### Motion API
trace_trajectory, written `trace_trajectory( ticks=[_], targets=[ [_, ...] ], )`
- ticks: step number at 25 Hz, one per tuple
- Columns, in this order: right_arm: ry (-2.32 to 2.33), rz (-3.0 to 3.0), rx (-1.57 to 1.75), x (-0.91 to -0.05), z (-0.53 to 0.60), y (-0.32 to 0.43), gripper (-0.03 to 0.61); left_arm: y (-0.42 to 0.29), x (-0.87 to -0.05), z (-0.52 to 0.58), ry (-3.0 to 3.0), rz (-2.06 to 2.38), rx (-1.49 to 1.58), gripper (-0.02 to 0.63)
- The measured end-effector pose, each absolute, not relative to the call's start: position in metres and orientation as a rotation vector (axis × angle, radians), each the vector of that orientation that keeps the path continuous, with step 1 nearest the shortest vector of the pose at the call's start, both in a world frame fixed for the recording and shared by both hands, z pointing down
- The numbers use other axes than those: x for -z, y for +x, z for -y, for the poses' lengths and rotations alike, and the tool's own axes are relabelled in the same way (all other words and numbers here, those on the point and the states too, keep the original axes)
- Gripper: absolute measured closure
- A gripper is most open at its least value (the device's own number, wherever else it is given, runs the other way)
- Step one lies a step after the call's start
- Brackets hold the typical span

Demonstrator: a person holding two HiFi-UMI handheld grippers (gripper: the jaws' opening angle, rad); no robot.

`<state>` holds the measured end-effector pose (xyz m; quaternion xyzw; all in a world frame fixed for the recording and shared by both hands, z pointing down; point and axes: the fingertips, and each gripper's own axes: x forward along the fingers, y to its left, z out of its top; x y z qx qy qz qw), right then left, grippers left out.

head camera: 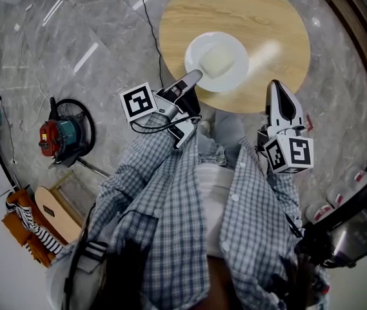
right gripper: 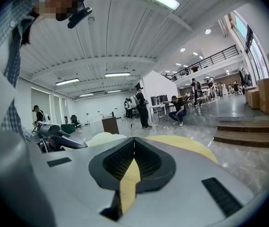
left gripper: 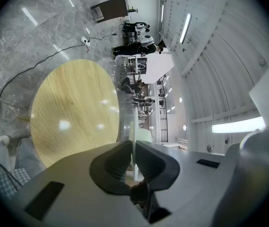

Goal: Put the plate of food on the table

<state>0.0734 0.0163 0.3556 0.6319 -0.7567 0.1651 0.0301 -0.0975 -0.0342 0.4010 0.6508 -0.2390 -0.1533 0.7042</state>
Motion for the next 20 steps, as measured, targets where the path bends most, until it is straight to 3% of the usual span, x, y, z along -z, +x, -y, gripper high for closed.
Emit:
trace_trajectory(
  ticks=[15,20],
  targets=[
    [1.624,2.363,-0.72,-0.362,0.084,0.122,0.571,-0.02,-0.379,0.117,1.444,0.561,0.397,0.594],
    [1.69,2.419,-1.09,-0.366,0.09,0.124,0.546,-0.016,-0.383,0.119,1.447,0.551,0.398,0.594]
  ],
)
